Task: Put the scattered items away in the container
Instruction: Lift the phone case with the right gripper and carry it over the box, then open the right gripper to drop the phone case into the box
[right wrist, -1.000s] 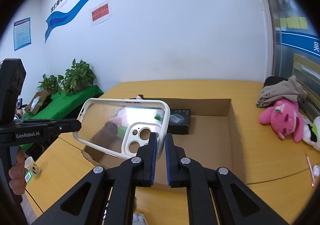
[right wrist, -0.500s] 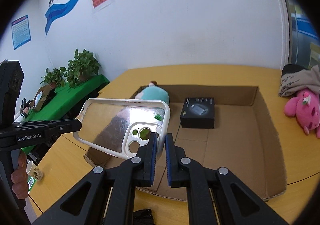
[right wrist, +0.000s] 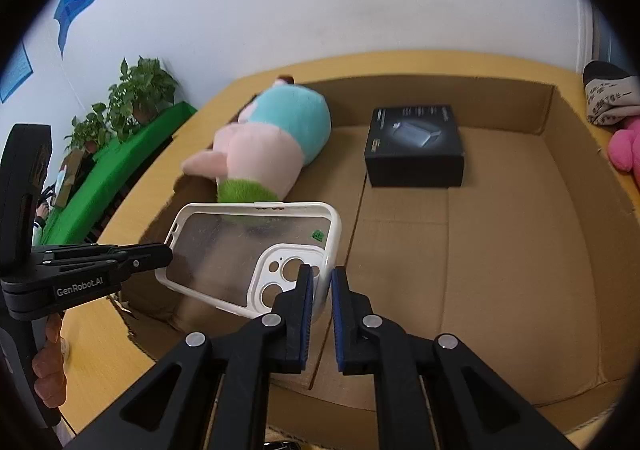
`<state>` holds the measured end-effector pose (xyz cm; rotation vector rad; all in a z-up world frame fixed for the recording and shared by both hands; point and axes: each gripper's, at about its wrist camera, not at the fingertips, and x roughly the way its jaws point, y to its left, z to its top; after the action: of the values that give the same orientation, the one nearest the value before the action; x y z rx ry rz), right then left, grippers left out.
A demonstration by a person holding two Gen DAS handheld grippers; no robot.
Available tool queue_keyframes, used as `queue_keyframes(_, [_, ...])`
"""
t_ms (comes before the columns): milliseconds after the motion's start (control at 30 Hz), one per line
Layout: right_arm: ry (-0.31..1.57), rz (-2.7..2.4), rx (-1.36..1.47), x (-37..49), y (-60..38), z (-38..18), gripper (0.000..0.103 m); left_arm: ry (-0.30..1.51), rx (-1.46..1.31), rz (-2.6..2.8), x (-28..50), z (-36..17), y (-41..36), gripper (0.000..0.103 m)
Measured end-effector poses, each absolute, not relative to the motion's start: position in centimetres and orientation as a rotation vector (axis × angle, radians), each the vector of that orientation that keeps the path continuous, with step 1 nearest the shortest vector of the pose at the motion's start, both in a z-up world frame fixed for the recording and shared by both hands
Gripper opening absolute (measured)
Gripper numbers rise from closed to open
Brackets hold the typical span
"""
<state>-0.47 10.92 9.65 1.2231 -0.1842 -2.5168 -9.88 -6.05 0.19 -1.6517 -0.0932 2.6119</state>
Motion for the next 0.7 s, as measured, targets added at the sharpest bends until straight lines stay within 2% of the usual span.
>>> queue_keyframes(467, [-0.143, -2.458, 1.418, -2.3, 9.8, 6.3, 0.009, 0.142, -1.856, 2.551, -11.5, -4.0, -4.5, 0.003])
queue_keyframes(700, [-0.146, -2.434, 1.42, -2.4, 9.8, 5.5, 0.016, 0.088, -1.838, 2.576, -11.1, -3.5, -4.8, 0.004])
